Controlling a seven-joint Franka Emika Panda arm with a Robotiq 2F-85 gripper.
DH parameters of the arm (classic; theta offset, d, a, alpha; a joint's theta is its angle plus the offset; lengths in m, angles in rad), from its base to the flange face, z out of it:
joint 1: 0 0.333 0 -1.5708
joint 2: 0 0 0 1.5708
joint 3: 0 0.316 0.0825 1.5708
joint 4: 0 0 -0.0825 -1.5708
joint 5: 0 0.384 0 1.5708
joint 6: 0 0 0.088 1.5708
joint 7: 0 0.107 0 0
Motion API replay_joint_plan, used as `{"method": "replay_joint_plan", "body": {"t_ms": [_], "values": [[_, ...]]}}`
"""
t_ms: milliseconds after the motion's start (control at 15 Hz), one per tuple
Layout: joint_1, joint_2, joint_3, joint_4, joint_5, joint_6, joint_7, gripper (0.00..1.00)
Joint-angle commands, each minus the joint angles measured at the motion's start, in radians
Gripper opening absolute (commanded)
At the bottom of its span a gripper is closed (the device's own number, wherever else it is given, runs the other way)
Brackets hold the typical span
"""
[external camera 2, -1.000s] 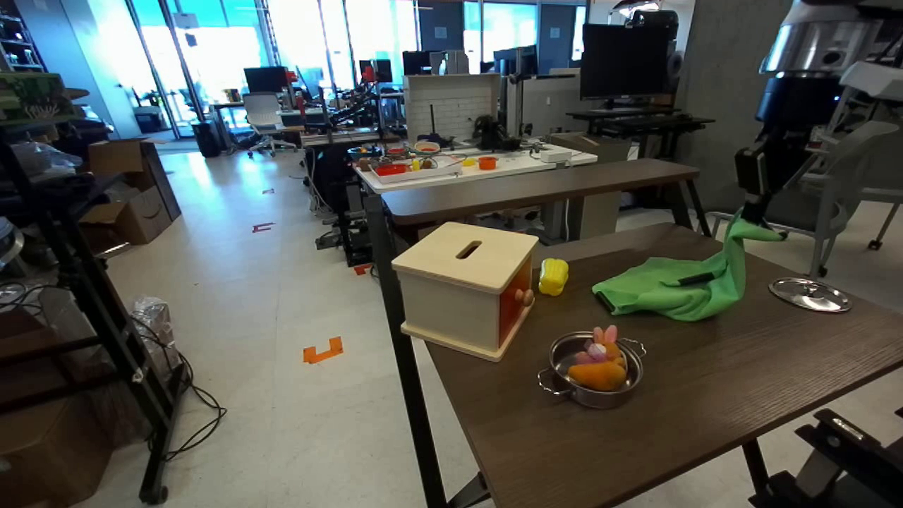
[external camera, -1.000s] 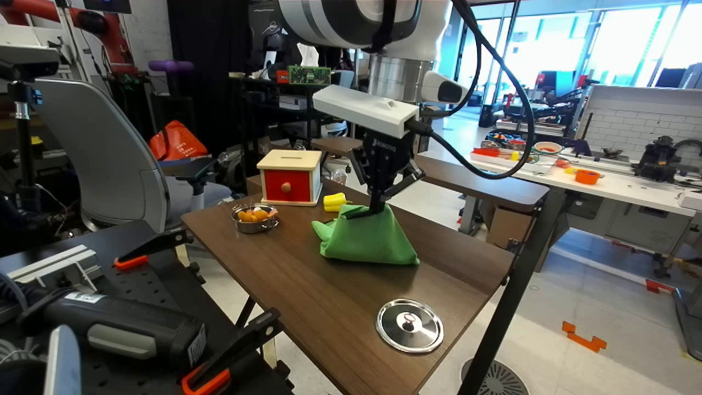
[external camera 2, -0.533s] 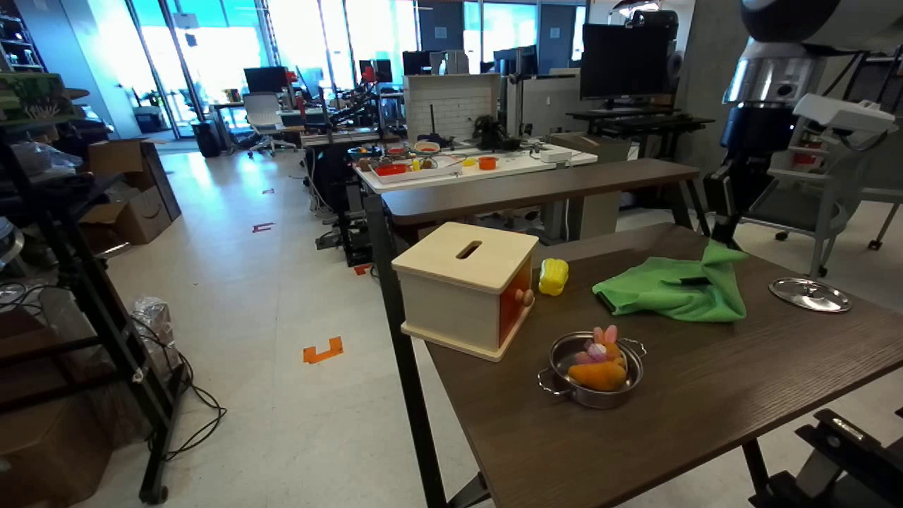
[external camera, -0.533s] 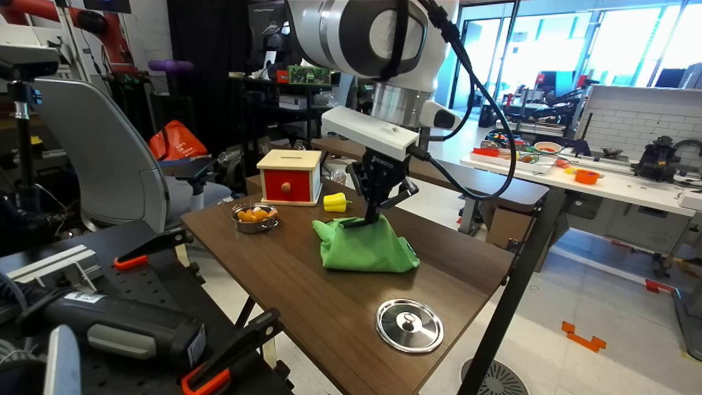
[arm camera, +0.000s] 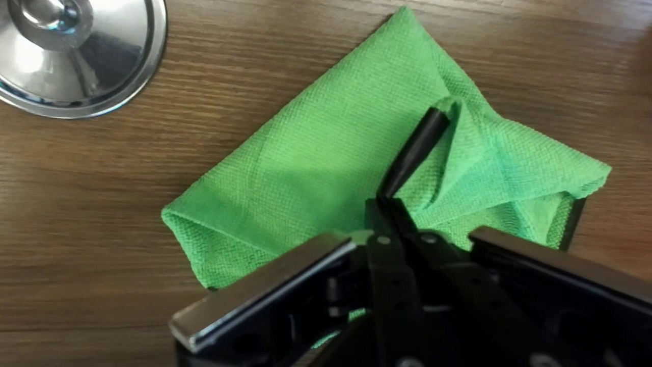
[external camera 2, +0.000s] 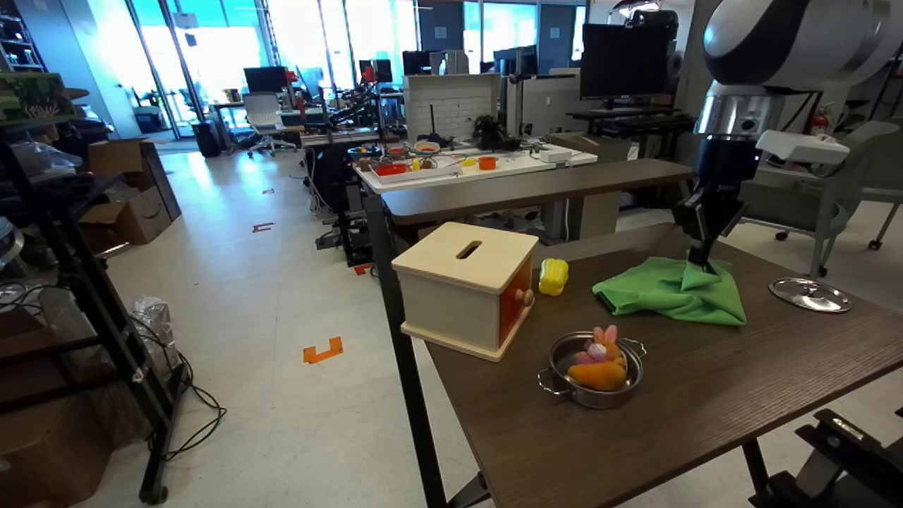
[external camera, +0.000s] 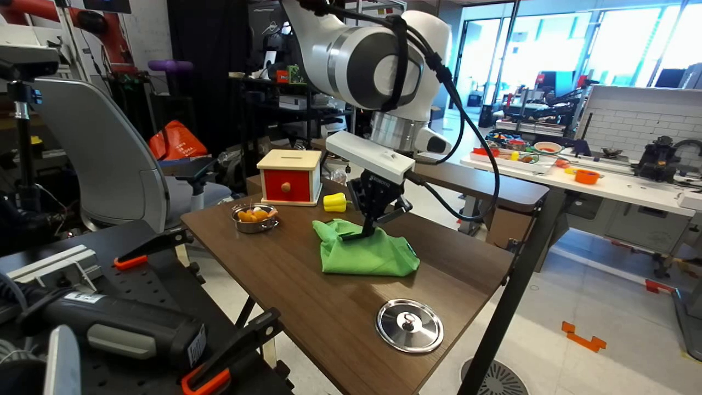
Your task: Fold the green rag in half
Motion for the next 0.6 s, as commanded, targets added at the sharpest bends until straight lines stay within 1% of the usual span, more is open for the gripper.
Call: {"method": "replay_joint_plan", "body": {"t_ms": [0, 333, 533], "values": [[0.024, 0.061, -0.01, 0.078, -0.029, -0.039, 0.034, 0.01], [0.032, 0.114, -0.013, 0.128, -0.033, -0.047, 0.051, 0.01], [0.05, 0.123, -0.033, 0.135, -0.059, -0.076, 0.073, 0.01]]}}
